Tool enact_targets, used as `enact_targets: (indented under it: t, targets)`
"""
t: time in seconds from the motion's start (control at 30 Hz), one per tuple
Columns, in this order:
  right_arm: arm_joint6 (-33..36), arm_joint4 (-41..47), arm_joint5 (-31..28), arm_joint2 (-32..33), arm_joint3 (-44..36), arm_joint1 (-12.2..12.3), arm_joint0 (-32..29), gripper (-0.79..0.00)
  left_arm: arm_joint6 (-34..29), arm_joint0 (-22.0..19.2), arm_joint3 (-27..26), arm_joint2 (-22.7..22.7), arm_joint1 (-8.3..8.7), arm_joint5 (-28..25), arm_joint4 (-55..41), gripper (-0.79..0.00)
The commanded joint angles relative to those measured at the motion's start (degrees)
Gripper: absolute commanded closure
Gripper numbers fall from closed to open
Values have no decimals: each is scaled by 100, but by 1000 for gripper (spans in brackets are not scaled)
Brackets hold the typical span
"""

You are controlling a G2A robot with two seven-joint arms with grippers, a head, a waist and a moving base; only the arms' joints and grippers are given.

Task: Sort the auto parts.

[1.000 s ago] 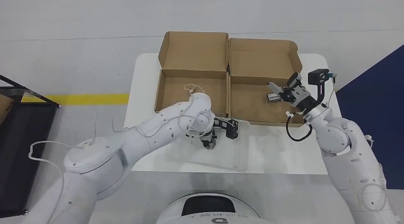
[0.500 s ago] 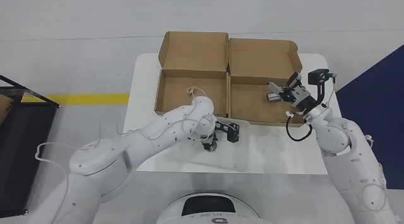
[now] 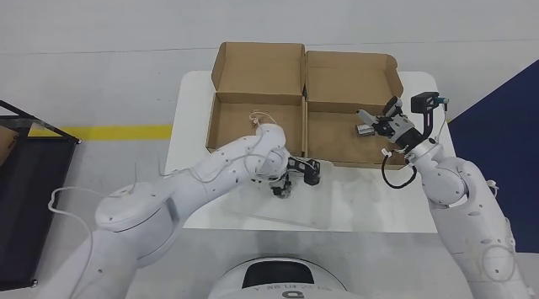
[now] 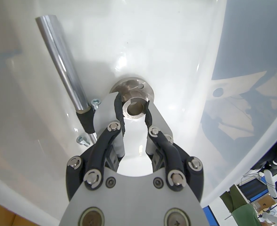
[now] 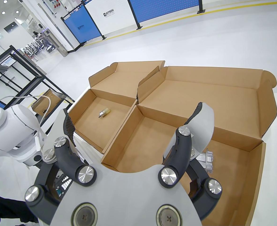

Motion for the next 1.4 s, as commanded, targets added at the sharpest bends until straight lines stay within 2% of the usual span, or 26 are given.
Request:
enact_targets:
  t: [0.0,0.13,0.3,0.4,0.53,0.7,0.87,1.0,1.17,1.37]
  targets:
    - [0,0,0,0,0,0,0,-785,118,-21,-113,-85,57,-107,-54,0]
    - [0,0,0,0,0,0,0,-785,538,-48,-439,-392,309,-356,-74,0]
    - [0,0,0,0,0,0,0,-785,1352,109,-964,-1088,827,-616,46,0]
    - [0,0,0,0,0,0,0,-785,1990,377,-1299,-1669,1172,-677,159,0]
    - [0,0,0,0,0,0,0,-785,2954,892,-1622,-2509,1580,-1045,-15,0]
    - [0,0,0,0,0,0,0,-785,3761,1382,-1997,-3032,1955,-1045,-583,0]
    - [0,0,0,0,0,0,0,-785,4427,1532,-2085,-3149,2245,-1045,-1506,0]
    - [0,0,0,0,0,0,0,-785,4673,1465,-2124,-2986,2397,-1045,-2214,0]
    - [0,0,0,0,0,0,0,-785,4807,1275,-2236,-2664,2516,-1045,-3030,0]
    - [0,0,0,0,0,0,0,-785,4751,1038,-2286,-2366,2568,-1045,-3693,0]
